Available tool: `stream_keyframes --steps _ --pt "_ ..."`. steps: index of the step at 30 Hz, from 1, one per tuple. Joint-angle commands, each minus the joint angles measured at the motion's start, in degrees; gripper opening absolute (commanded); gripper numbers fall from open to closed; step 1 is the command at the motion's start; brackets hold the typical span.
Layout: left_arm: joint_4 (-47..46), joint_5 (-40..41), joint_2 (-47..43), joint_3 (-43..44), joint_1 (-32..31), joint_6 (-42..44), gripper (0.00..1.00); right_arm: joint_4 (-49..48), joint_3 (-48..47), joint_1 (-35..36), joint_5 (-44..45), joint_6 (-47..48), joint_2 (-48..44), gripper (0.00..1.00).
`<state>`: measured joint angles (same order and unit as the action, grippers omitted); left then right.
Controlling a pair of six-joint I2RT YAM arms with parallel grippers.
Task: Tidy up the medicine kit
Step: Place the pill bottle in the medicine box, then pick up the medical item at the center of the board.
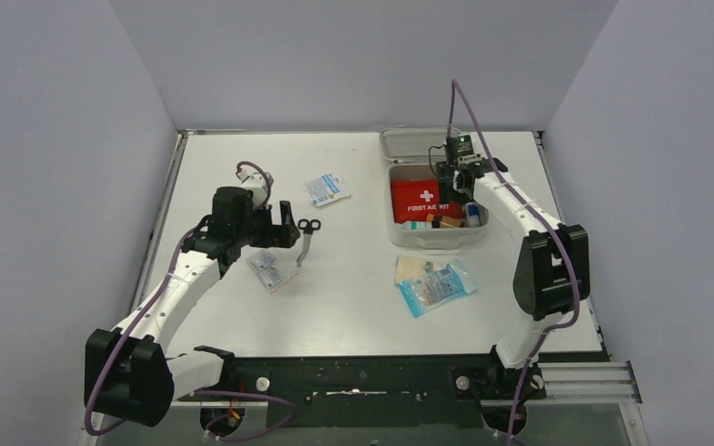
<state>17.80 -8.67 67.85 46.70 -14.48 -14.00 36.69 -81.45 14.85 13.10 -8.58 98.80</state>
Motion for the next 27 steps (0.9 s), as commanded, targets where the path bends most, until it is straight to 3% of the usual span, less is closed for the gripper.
stream_keyframes --steps 1,9,17,21,27 --pt "1.72 8.17 0.06 -0.04 0.53 -3.74 0.94 -4.63 2.15 1.43 -5.28 -3.23 -9.61 0.76" --pt "1.45 8.67 -0.60 -3.87 3.94 -10.70 0.85 -11.24 8.99 3.54 -8.24 -7.57 -21.87 1.00" --pt "1.08 11.68 2.37 -7.33 4.54 -19.32 0.77 -18.11 15.77 5.33 -9.43 -14.55 -29.48 1.00" --pt "0.35 12.38 4.71 -8.23 4.66 -21.91 0.62 -18.67 15.72 7.18 -9.20 -14.66 -30.17 1.00" --pt "-1.83 13.05 5.66 -10.49 4.88 -24.04 0.52 -19.57 16.23 7.98 -10.29 -14.52 -30.59 1.00"
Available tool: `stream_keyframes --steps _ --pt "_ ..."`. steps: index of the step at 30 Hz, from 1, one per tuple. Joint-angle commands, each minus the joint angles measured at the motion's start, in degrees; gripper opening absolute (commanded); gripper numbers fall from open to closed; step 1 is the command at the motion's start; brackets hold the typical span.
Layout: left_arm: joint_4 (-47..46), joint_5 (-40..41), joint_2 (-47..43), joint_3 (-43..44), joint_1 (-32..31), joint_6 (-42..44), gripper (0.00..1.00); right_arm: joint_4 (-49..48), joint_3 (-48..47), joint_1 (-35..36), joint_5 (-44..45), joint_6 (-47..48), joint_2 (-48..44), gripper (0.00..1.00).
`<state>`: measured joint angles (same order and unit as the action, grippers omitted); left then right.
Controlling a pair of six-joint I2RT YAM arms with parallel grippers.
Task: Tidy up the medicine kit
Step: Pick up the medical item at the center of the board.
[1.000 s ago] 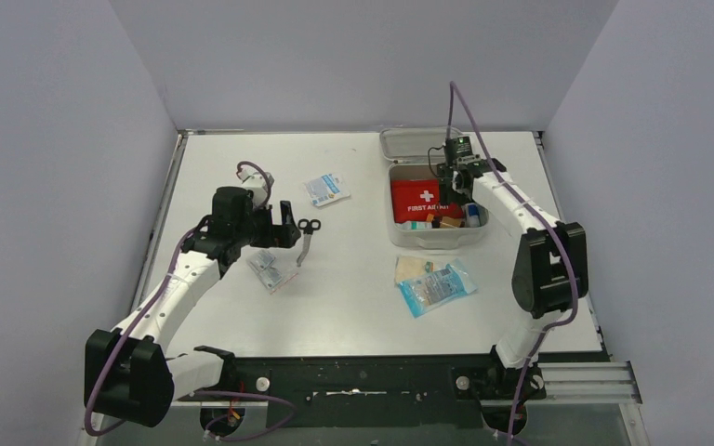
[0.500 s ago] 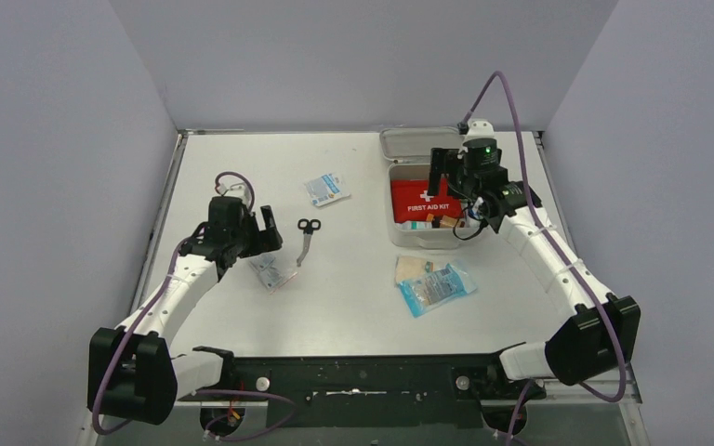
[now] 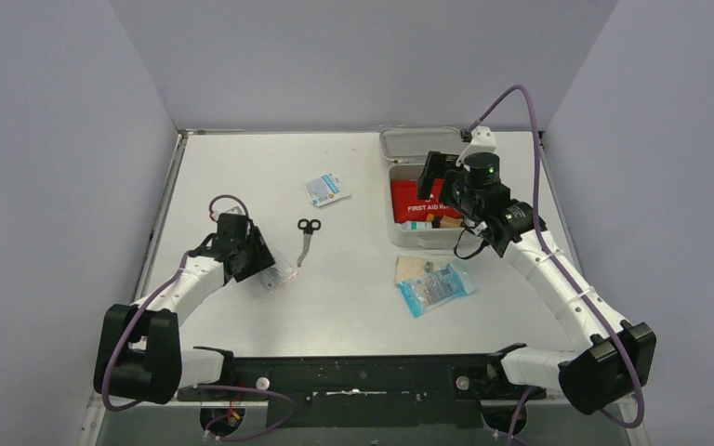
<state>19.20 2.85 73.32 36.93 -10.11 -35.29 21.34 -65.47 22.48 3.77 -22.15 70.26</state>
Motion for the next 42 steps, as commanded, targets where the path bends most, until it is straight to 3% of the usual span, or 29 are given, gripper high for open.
stream_keyframes --steps 1,12,25,31,42 --pt "-3.30 1.91 0.31 -0.94 0.59 -2.83 0.52 -4.35 0.21 0.36 -1.44 -0.81 -2.18 1.00" --pt "-5.42 5.32 2.83 -2.89 1.21 -3.12 0.44 -4.93 1.23 0.41 -3.42 0.05 -2.68 1.00" --pt "-6.69 3.82 3.50 -2.67 1.57 -1.83 0.00 -5.20 1.95 0.42 -3.28 0.08 -2.91 1.00" --pt "-6.68 -1.49 0.65 -0.79 1.57 1.57 0.00 -8.50 3.42 0.59 -8.55 -3.32 -2.89 1.00" --pt "-7.84 -13.29 -6.05 2.98 0.91 5.93 0.00 -15.04 6.86 4.06 -19.40 -9.25 -0.12 0.91"
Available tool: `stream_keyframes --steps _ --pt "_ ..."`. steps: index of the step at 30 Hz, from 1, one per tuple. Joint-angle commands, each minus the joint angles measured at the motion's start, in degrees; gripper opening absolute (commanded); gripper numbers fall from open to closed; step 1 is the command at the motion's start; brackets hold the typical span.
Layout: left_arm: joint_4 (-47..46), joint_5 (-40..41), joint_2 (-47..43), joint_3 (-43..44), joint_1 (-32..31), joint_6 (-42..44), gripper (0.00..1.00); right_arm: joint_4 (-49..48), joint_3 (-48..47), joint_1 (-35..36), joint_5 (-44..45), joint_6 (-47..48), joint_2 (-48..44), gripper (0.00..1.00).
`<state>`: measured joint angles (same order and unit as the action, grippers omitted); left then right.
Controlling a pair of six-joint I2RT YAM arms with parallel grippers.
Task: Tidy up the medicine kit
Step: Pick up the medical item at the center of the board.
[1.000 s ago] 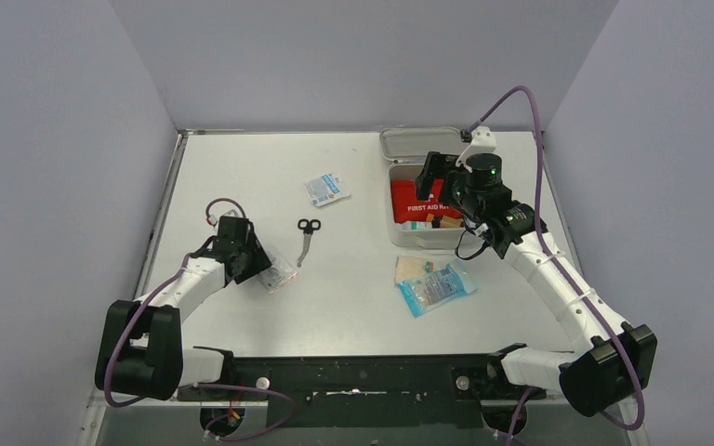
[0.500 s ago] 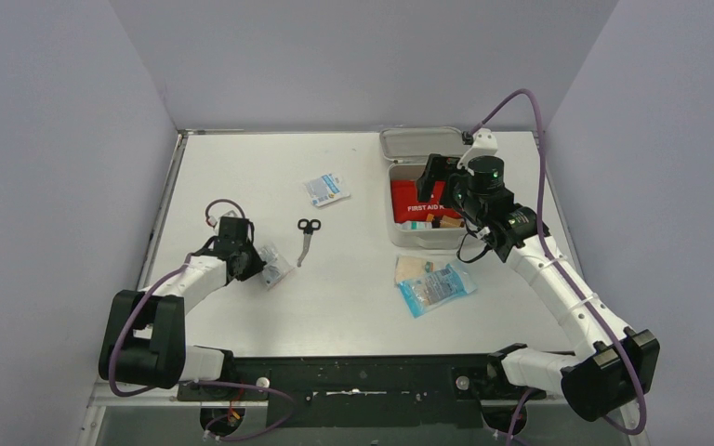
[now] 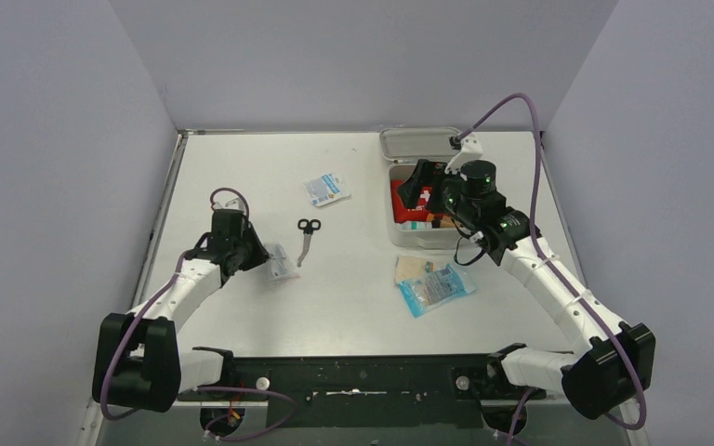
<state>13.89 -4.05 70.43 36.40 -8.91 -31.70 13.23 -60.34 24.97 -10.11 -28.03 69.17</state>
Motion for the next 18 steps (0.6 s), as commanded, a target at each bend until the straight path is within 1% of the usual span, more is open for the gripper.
stream_keyframes --steps 1,5,8,11,14,16,18 --pt "-2.79 -7.31 -3.72 3.75 -0.43 2.51 0.00 -7.85 2.06 2.01 -6.47 -3.88 1.36 0.90" --pt "-5.64 -12.51 -6.21 4.27 -1.46 2.48 0.00 -12.25 2.83 4.86 -10.46 -5.19 3.74 0.87" --pt "-5.95 -13.57 -7.62 5.64 -3.22 1.90 0.00 -16.54 3.06 6.86 -13.93 -6.83 5.93 0.85" --pt "-5.58 -13.23 -8.68 7.32 -5.02 1.62 0.00 -18.22 2.36 10.54 -12.25 -7.36 7.76 0.82" --pt "-8.28 -16.30 -9.70 8.11 -5.99 -0.01 0.00 -18.27 0.46 13.60 -11.12 -6.23 10.09 0.79" --pt "-10.43 -18.53 -10.34 8.45 -6.38 -1.90 0.00 -20.06 0.81 14.07 -12.30 -7.44 11.47 0.76" --pt "-12.71 -20.57 -10.99 8.42 -6.91 -3.97 0.00 -24.54 2.46 13.91 -14.44 -9.56 12.05 0.73"
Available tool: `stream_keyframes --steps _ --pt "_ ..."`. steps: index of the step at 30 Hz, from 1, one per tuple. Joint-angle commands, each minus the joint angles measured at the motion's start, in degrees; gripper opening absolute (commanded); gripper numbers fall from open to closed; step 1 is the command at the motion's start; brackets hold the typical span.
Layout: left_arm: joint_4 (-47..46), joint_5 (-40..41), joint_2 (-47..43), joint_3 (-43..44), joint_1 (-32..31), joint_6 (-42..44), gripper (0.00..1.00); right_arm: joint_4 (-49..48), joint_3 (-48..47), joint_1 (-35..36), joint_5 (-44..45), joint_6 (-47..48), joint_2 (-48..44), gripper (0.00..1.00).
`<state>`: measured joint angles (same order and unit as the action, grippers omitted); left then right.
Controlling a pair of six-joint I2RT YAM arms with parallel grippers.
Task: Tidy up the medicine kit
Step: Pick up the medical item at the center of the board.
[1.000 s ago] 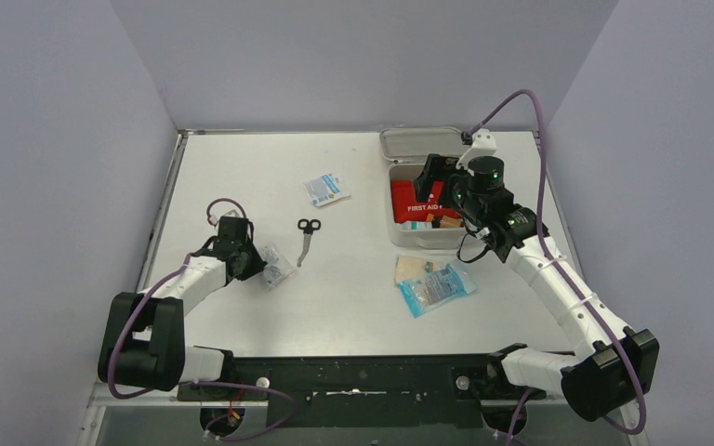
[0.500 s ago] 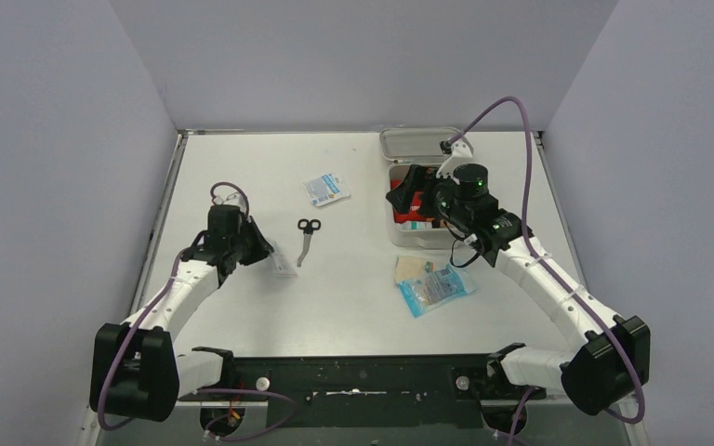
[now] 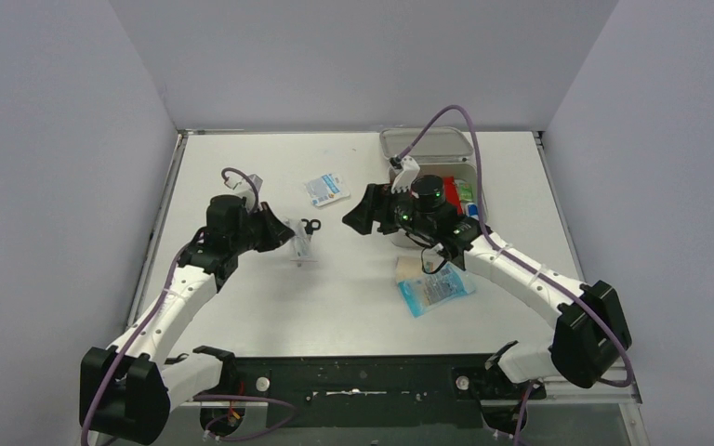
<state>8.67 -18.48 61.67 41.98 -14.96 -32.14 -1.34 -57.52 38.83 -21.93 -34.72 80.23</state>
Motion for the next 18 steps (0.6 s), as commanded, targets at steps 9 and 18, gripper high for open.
stream_keyframes --steps 9,18 --pt "-20.95 -13.31 -5.36 2.45 -3.31 -12.81 0.00 -36.16 6.24 -2.73 -14.76 -19.35 5.02 0.75" --pt "-28.00 -14.60 -6.30 2.61 -3.58 -17.74 0.00 -46.98 7.92 -3.26 -17.44 -27.51 5.71 0.76"
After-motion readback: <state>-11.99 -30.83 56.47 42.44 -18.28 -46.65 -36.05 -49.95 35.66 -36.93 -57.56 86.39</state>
